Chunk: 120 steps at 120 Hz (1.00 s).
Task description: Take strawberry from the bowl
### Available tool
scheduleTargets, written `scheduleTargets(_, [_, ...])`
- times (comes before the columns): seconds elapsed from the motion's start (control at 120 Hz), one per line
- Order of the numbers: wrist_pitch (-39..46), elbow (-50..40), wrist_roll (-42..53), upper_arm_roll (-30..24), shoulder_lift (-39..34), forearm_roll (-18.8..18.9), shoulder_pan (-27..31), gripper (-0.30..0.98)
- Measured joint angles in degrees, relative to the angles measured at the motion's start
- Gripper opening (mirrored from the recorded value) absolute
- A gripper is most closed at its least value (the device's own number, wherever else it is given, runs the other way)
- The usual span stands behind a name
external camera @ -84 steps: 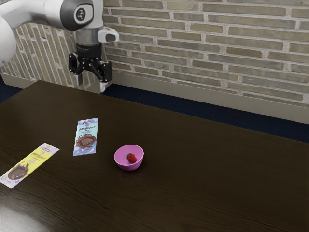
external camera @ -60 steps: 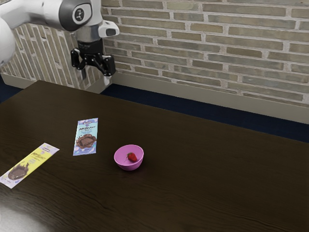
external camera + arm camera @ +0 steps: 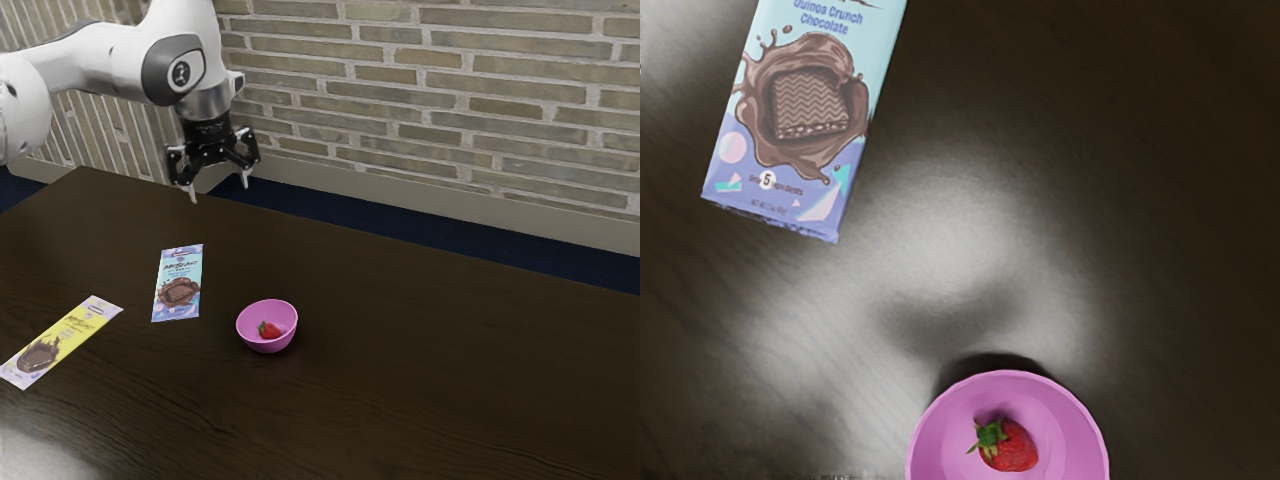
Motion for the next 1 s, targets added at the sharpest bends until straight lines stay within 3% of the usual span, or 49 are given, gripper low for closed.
scheduleTargets(0.442, [14.0, -7.1, -21.4, -0.1, 7.8, -1.4, -0.7, 0.67])
scheduleTargets(0.692, [20.0, -10.8, -27.9, -0.2, 11.9, -3.6, -0.9, 0.67])
scheduleTargets(1.0, [23.9, -16.3, -32.6, -0.1, 10.2, -4.5, -3.1, 0.56])
